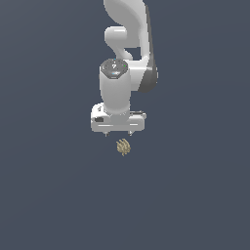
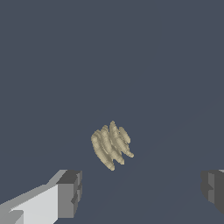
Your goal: Pick up the object and move it to a goal position.
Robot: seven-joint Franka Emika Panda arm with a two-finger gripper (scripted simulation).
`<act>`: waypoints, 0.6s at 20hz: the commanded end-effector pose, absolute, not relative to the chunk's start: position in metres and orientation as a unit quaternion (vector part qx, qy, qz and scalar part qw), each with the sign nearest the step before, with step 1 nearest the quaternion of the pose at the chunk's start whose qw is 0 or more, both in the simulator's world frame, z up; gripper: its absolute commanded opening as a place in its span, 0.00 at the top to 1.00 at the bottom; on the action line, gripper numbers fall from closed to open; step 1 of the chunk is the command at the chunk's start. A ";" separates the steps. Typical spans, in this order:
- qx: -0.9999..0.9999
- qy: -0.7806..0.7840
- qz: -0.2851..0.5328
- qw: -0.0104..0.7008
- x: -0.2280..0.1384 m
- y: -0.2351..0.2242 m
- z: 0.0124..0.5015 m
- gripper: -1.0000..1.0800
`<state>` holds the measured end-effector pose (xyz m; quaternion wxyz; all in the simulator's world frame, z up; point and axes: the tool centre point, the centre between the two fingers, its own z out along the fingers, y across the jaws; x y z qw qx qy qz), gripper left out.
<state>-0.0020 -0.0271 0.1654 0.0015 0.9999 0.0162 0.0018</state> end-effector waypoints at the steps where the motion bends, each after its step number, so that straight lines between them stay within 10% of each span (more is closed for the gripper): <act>1: 0.999 0.033 0.001 0.002 -0.002 -0.026 0.160 0.04; 12: 0.986 0.165 0.000 0.003 -0.006 -0.017 0.124 0.04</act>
